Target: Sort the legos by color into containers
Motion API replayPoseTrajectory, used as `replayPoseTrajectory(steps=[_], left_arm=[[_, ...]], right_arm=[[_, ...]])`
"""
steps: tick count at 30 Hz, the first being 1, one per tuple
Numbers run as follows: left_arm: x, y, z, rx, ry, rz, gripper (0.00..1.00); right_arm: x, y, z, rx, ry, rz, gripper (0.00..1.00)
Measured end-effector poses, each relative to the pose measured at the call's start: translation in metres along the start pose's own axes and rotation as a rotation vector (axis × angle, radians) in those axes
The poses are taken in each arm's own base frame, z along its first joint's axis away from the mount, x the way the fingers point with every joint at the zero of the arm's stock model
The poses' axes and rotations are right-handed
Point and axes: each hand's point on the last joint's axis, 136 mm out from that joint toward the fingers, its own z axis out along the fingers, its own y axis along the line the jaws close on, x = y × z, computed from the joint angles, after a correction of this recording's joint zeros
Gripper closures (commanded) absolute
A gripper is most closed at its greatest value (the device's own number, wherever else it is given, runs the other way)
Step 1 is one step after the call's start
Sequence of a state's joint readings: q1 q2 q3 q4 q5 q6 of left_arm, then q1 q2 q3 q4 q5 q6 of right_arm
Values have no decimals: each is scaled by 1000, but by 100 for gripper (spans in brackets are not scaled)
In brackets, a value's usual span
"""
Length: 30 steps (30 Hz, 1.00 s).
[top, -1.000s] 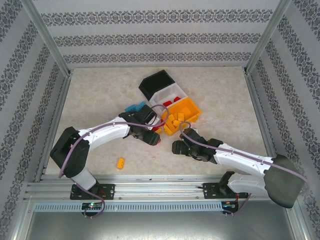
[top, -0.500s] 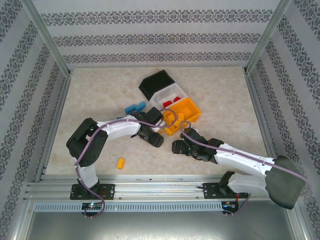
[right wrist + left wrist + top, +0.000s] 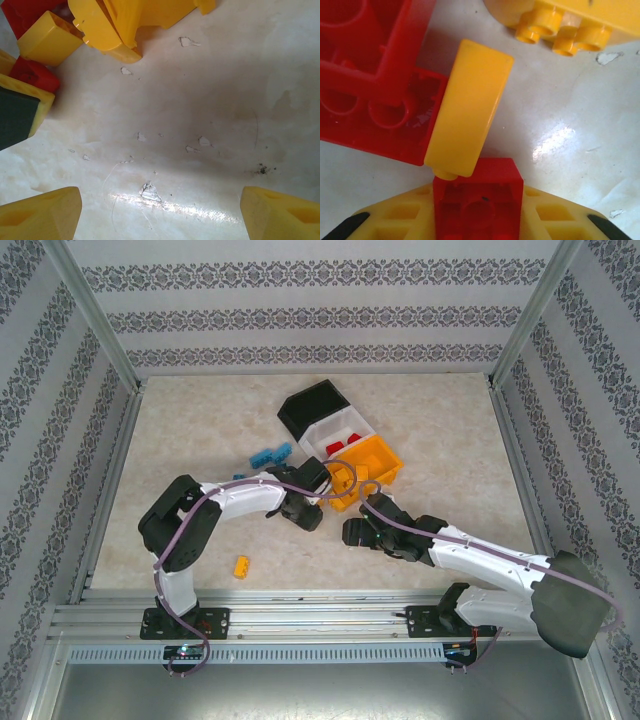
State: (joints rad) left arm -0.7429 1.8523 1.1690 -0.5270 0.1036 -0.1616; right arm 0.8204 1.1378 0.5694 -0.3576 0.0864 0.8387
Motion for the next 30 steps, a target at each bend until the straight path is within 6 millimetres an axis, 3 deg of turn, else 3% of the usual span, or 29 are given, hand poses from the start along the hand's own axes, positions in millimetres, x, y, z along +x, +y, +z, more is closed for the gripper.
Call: replayPoseTrajectory(steps=[5, 10, 12, 15, 18, 21, 25, 27, 30], left_arm=[[-8, -2, -31, 12, -74, -10, 71], [-37, 5, -101, 56, -250, -73, 71], [-62, 13, -127, 66, -319, -104, 70], [-117, 26, -164, 70, -431, -134, 70], [-178, 40, -184, 61, -520, -151, 71], [-225, 60, -175, 44, -548, -177, 71], [-265, 92, -130, 11, -511, -211, 72], [-267, 100, -104, 5, -468, -223, 71], [-253, 102, -69, 9, -370, -235, 71]], right_arm=[[0, 0, 0, 2, -1, -2, 17], [-6, 2, -1, 14, -6, -22, 17], [-10, 5, -2, 13, -15, -29, 17], [-16, 10, -5, 6, -33, -32, 17], [-18, 11, -7, 2, -40, -28, 17], [-20, 11, -13, -7, -51, -23, 17], [-23, 11, -26, -28, -73, -20, 17], [-24, 10, -32, -32, -86, -19, 17], [-28, 9, -38, -36, -109, -12, 17]])
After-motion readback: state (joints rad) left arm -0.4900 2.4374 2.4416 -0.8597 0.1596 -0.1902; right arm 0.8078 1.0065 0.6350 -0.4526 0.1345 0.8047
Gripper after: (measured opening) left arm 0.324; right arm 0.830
